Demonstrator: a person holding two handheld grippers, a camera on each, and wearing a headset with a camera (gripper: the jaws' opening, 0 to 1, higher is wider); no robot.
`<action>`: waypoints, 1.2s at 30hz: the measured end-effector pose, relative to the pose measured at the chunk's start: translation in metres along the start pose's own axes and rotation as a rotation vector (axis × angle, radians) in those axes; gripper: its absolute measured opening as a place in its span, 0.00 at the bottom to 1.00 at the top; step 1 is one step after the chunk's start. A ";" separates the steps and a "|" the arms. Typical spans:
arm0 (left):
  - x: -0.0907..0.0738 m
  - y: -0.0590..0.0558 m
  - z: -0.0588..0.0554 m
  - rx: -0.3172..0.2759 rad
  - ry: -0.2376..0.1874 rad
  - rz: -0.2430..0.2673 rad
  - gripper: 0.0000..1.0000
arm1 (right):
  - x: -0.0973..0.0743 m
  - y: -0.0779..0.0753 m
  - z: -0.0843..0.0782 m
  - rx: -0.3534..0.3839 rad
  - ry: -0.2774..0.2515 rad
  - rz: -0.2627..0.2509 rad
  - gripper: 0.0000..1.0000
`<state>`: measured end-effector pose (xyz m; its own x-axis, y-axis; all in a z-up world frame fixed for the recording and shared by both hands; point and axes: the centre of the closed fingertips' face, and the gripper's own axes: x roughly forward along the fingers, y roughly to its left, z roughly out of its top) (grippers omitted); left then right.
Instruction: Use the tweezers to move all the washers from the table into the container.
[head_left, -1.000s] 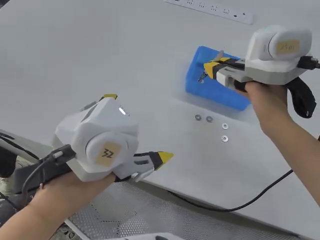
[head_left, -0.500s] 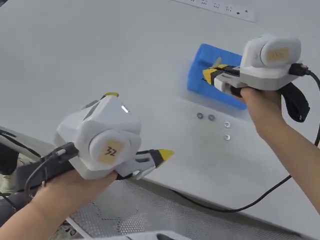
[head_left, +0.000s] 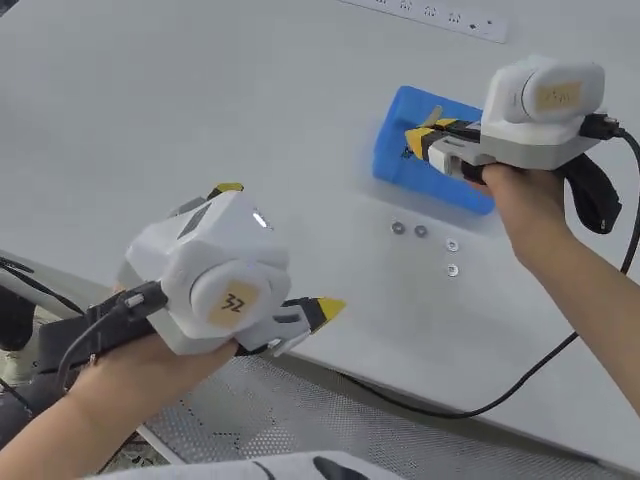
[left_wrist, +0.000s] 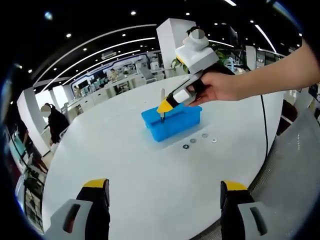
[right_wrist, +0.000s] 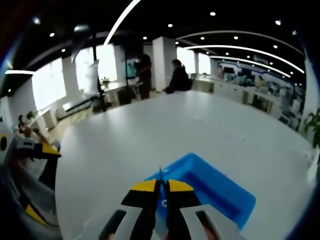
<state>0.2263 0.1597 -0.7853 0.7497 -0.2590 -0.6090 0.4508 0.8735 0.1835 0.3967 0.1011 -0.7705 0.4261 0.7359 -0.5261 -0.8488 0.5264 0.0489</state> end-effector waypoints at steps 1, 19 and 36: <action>0.000 -0.001 0.000 0.006 0.002 -0.002 0.94 | -0.003 0.000 0.003 -0.002 -0.004 0.000 0.03; 0.002 0.005 -0.004 -0.011 0.018 0.021 0.96 | -0.045 0.031 0.013 -0.036 -0.074 0.029 0.03; 0.000 0.005 -0.002 0.011 0.005 0.024 0.93 | -0.033 0.044 -0.049 0.007 0.052 0.049 0.03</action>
<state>0.2278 0.1646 -0.7862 0.7582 -0.2359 -0.6078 0.4378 0.8751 0.2065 0.3301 0.0788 -0.7925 0.3674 0.7379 -0.5661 -0.8659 0.4935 0.0813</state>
